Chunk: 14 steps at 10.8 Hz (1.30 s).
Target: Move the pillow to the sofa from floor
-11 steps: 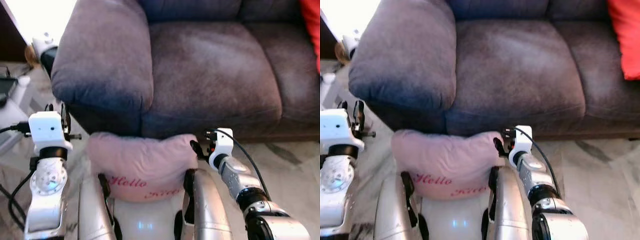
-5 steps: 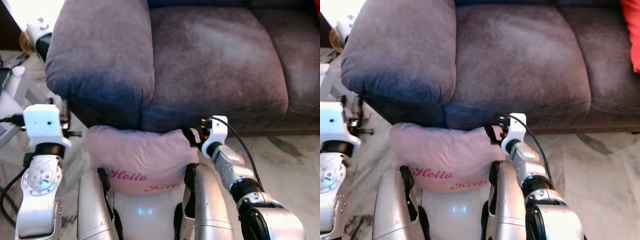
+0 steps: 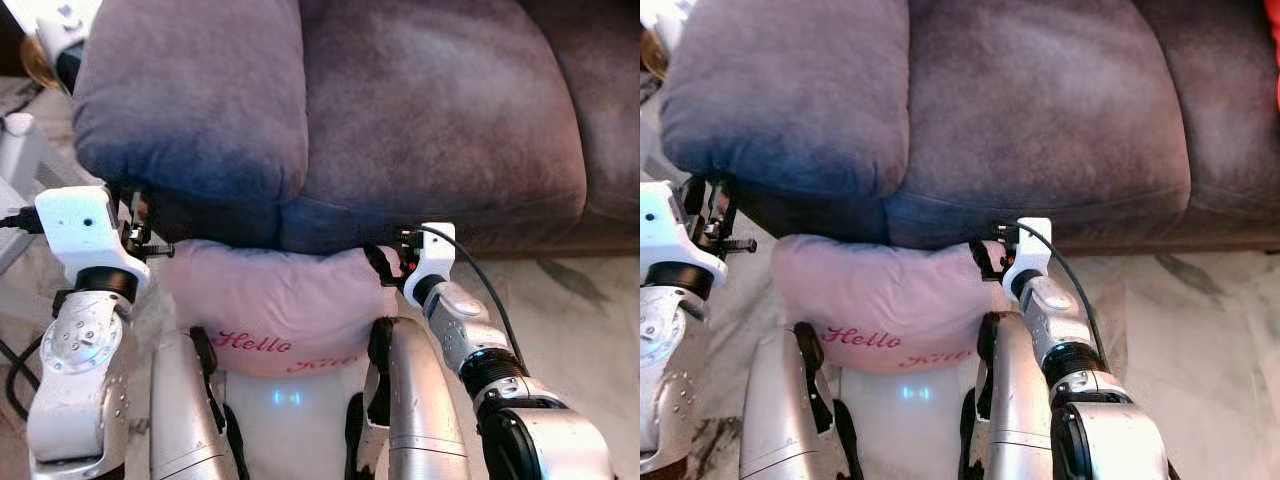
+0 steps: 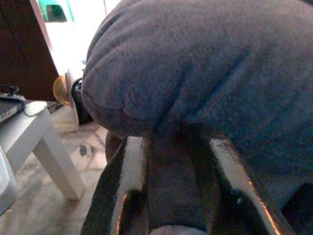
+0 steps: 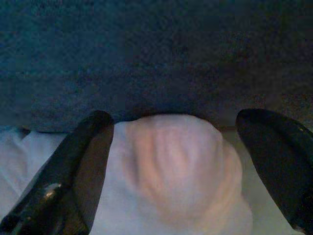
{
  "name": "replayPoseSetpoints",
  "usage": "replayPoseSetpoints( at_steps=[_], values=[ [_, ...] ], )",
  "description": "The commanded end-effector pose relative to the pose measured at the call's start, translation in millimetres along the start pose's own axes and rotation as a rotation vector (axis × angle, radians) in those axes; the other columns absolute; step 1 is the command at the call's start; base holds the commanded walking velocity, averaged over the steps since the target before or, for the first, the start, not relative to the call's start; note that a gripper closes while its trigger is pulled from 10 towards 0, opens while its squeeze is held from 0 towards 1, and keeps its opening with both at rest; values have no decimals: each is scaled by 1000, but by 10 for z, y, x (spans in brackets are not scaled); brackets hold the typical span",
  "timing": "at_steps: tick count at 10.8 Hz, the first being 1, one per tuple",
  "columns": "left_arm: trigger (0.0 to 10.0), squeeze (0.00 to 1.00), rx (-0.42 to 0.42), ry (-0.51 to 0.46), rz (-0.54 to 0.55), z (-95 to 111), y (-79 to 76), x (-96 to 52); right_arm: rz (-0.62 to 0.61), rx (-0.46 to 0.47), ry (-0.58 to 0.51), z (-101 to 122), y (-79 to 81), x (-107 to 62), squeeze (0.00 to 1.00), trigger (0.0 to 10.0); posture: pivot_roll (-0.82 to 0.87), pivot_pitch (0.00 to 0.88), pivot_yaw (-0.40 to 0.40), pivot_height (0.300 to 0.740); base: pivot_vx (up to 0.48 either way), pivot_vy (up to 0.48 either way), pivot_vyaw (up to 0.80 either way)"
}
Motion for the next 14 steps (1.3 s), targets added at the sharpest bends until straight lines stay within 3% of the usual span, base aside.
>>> replayPoseSetpoints(
  at_steps=[1,5,7,8,14],
  values=[
    [10000,0,6,-8,-5,63,14,-59,3,7,22,-96,-23,-25,0,10000,165,396,-124,476,0,0,0],
    [10000,0,-13,34,-47,55,-50,-100,-21,36,83,-316,-61,-57,0,10000,165,443,-120,476,0,0,0],
    [10000,0,-51,49,-87,50,-141,-125,-61,-46,92,-343,-140,-79,0,10000,159,452,-122,476,0,0,0],
    [10000,0,-59,56,-106,65,-210,-145,-58,-38,90,-336,-143,-81,0,0,157,453,-124,476,0,0,0],
    [10000,0,-97,60,-129,102,-279,-140,-85,-100,96,-315,-181,-79,0,0,159,425,-128,476,0,0,0]
  ],
)
Point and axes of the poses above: a point about 5 cm out from each wrist's last joint towards the gripper, its own x axis pointing out of the wrist towards the gripper, its own z axis along the axis of the wrist's last joint, y = z × x, the point moved 6 cm from there along x, pointing out of the wrist towards the gripper, and after that the axes turned 13 degrees about x, right-handed, at the moved point
